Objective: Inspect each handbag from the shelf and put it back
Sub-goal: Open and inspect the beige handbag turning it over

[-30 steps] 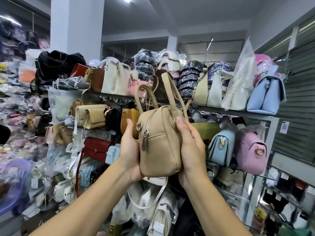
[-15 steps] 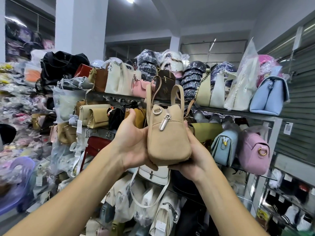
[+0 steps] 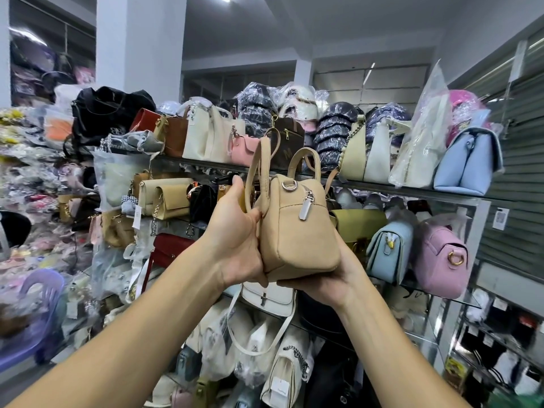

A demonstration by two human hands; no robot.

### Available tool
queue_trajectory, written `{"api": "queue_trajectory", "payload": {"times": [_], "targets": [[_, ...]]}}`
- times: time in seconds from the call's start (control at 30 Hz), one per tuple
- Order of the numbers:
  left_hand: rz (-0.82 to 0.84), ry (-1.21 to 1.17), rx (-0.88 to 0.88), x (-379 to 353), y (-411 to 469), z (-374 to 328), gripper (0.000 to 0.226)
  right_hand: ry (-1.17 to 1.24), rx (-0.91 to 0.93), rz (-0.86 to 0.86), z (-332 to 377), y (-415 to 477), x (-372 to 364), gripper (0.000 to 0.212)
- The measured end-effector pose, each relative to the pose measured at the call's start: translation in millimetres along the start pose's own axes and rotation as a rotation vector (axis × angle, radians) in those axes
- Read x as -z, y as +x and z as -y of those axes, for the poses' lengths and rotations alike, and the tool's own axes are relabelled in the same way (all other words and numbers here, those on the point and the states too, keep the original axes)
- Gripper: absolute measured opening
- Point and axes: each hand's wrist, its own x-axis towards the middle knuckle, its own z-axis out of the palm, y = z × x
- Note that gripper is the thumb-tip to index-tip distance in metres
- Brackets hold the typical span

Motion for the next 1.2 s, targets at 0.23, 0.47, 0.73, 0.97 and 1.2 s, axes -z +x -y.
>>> {"api": "queue_trajectory", "payload": {"times": [0.23,0.47,0.73,0.97,1.2], "targets": [[-0.04,0.151,-0.131,-10,4,9,0.049,-0.014,0.152,-0.018,-9,1,-13,0.064],[-0.362,0.346,-0.287,-4,23,11,0.064,0.039,0.39,-0.137,-13,13,-18,0.057],[-0.244,0.495,-0.509,-2,14,21,0.052,-0.29,0.943,-0.385,-27,11,-24,0.051],[-0.197,0.314,-0.554,28,14,2,0.033,-0.318,1.077,-0.527,8,17,13,0.019],[-0.016,0.301,-0.465,60,21,-5,0.051,-0.299,0.336,-0.013,36,13,37,0.061]]}}
